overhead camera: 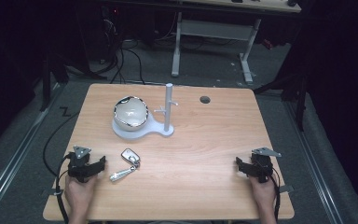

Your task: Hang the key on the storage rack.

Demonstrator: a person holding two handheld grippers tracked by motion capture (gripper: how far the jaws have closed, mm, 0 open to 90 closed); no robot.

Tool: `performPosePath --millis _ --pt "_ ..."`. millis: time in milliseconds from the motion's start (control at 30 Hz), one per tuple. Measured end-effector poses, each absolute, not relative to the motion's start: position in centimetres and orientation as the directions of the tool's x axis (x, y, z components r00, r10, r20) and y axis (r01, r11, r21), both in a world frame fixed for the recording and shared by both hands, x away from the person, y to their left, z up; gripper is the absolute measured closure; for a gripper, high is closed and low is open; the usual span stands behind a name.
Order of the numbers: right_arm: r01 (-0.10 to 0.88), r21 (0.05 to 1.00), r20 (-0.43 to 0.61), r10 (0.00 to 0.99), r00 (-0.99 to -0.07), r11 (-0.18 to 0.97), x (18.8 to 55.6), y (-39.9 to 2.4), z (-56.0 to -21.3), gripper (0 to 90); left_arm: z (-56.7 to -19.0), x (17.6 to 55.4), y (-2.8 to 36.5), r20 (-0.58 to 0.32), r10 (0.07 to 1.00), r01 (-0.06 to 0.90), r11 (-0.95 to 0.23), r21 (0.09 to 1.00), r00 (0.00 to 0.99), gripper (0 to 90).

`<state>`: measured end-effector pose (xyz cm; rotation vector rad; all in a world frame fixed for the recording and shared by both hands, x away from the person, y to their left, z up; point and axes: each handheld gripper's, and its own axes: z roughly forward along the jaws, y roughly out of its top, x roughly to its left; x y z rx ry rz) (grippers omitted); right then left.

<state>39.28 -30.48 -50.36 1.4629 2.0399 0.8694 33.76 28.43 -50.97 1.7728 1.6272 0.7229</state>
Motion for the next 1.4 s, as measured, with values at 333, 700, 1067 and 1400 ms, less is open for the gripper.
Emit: performPosePath --millis 333,700,1067,1400 --pt "0.644 0.730 -0.019 0.949 -0.314 0.227 39.3 -30.5 -50.4 27.5 -51.0 33.8 28.3 -0.015 0.995 0.660 -0.057 0.749 0.103 26.2" --pt "0.644 0.730 -0.019 0.949 -0.314 0.227 39.3 -30.5 -50.4 27.5 -50.9 33.9 28.1 -0.020 0.993 0.666 -0.066 0.743 0.120 22.6" --pt "0.644 0.730 -0.019 0.949 -0.314 0.227 39.3 -30.5 -50.4 27.6 -50.1 33.8 26.1 -0.030 0.967 0.637 -0.144 0.757 0.253 18.6" --pt "0.644 0.730 -0.019 0.949 -0.313 0.227 39.3 -30.5 -50.4 27.5 -49.6 34.4 24.1 -0.027 0.940 0.620 -0.202 0.758 0.340 17.5"
